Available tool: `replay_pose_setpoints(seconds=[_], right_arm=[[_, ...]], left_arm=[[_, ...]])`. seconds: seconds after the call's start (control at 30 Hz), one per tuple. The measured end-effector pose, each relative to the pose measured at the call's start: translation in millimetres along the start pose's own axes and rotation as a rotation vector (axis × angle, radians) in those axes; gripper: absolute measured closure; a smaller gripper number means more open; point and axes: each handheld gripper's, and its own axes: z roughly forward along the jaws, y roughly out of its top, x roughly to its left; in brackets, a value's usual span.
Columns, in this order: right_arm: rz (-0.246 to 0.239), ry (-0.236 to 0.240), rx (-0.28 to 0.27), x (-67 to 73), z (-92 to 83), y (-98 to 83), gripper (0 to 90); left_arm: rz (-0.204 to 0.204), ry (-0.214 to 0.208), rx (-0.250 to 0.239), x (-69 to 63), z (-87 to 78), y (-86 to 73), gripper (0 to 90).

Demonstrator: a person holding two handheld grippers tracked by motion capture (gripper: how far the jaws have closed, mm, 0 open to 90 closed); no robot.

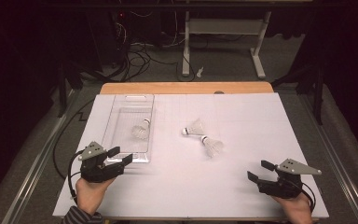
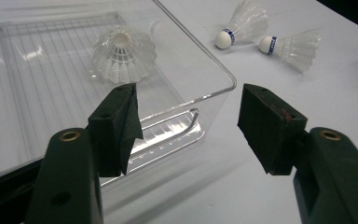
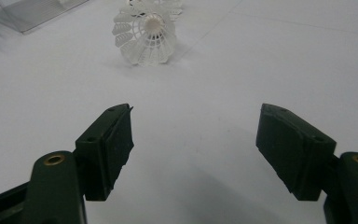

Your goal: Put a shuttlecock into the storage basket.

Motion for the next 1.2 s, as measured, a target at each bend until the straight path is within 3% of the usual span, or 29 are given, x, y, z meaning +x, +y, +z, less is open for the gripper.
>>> replay_pose_setpoints(seconds=[0.47, 0.73, 1.2], right_arm=[[0.004, 0.002, -0.004, -1.2, -0.2, 0.1, 27.6], [0.006, 0.000, -0.008, -0.8, -1.3, 0.1, 27.6], [0.003, -0.004, -0.004, -0.8, -1.4, -0.8, 27.6]], left_arm=[[-0.008, 0.003, -0.024, 0.5, -2.2, -12.7, 39.0], [0.011, 0.019, -0.022, -0.8, -1.6, -17.8, 38.9], [0.023, -0.031, -0.004, -10.5, 2.9, -12.8, 38.5]])
